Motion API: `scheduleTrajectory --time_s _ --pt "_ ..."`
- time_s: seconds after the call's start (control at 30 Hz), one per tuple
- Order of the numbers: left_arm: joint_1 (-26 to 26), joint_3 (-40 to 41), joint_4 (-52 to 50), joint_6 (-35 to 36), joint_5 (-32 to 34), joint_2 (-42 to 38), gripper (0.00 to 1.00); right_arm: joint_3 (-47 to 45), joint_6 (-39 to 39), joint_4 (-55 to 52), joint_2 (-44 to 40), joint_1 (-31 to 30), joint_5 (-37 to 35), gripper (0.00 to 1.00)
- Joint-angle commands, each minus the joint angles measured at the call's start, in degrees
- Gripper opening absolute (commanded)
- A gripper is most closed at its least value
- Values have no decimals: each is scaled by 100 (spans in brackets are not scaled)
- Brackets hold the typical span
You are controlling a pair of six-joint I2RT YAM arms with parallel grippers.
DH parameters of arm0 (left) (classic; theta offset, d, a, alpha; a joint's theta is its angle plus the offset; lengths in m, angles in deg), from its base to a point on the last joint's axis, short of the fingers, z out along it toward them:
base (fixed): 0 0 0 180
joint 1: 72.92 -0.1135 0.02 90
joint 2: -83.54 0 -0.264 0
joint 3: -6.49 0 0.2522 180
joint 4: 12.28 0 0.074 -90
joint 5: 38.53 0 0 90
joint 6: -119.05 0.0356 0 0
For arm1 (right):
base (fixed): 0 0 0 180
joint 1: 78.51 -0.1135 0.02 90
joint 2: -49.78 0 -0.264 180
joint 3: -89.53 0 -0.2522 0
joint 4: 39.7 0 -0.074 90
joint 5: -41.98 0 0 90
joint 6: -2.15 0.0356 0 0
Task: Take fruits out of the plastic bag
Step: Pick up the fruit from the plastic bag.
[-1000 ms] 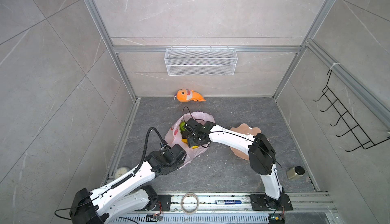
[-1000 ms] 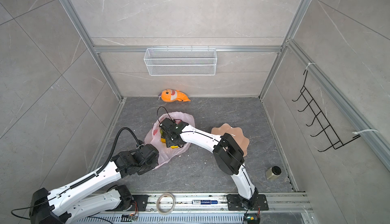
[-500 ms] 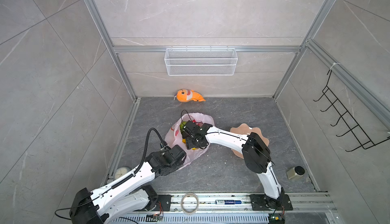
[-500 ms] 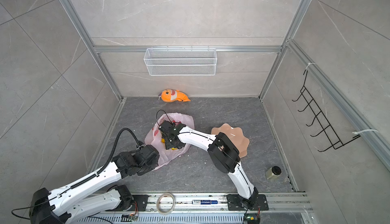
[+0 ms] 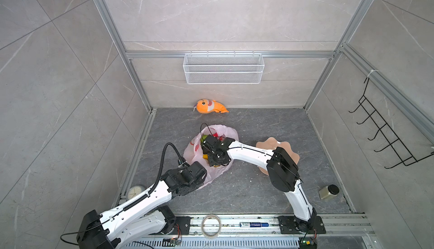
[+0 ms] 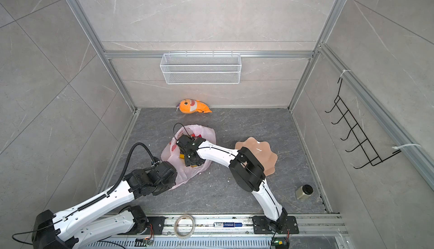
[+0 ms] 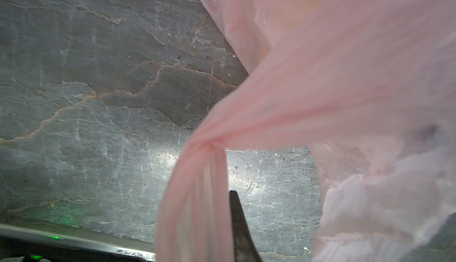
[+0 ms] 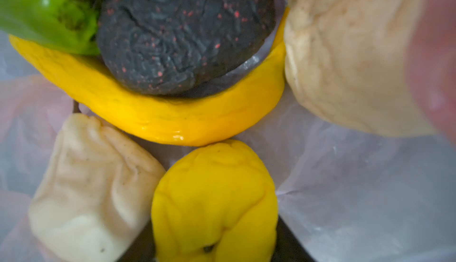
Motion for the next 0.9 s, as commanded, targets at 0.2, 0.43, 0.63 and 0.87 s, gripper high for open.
scheduleTrajectory --time_s 0.2,0.43,0.63,0.87 --pt "18 -72 -23 -74 51 -58 0 114 -233 -69 -477 -46 16 30" --pt "18 -264 -36 25 118 57 0 114 -510 -123 -1128 -47 258 30" --pt "18 -409 -66 60 246 125 0 102 -622 -238 -1528 -59 389 29" --pt "18 -673 -177 77 492 130 0 -5 -847 -435 -2318 -51 689 30"
